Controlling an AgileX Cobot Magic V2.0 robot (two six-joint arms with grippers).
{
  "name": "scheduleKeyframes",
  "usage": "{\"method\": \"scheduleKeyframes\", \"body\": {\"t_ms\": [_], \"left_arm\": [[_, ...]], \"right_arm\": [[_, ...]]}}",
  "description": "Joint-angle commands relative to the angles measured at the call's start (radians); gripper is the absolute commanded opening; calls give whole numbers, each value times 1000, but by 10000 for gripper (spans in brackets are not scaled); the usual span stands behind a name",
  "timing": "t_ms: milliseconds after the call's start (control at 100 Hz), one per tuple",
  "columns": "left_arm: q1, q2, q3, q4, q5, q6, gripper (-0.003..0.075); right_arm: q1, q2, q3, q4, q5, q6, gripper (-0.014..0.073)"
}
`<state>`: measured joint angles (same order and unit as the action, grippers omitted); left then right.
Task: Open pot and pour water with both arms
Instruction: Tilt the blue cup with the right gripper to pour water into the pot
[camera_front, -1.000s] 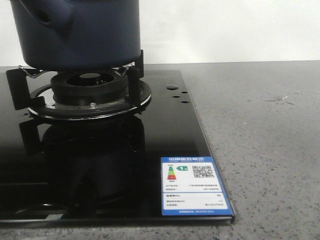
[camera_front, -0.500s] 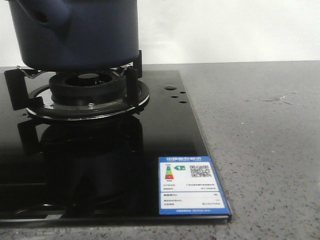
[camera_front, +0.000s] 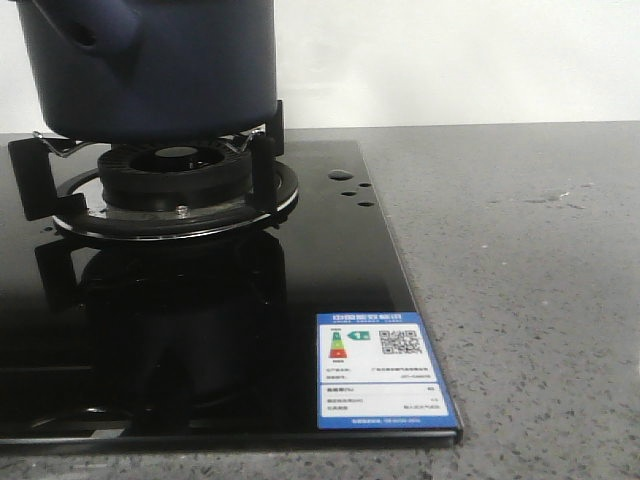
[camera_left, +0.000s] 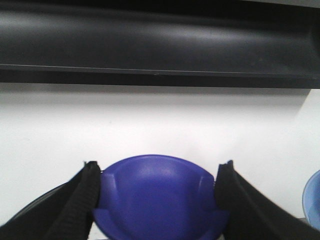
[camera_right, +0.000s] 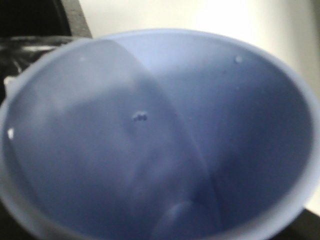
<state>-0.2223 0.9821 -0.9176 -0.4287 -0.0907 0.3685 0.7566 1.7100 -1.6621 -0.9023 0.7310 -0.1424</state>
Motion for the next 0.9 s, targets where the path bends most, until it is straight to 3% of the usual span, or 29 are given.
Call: {"method": "scheduleKeyframes", "body": {"t_ms": [0,420,890], "left_arm": [[4,-22,-40,5,-104,3,358],[4,-22,-40,5,-104,3,358],[4,-22,-40,5,-104,3,358]], "right_arm": [[4,-53,-41,-92,-56,-42,346],[5,-53,-41,-113,-62,-255,346],[7,-53,-41,-336,-116,-259,346]]}}
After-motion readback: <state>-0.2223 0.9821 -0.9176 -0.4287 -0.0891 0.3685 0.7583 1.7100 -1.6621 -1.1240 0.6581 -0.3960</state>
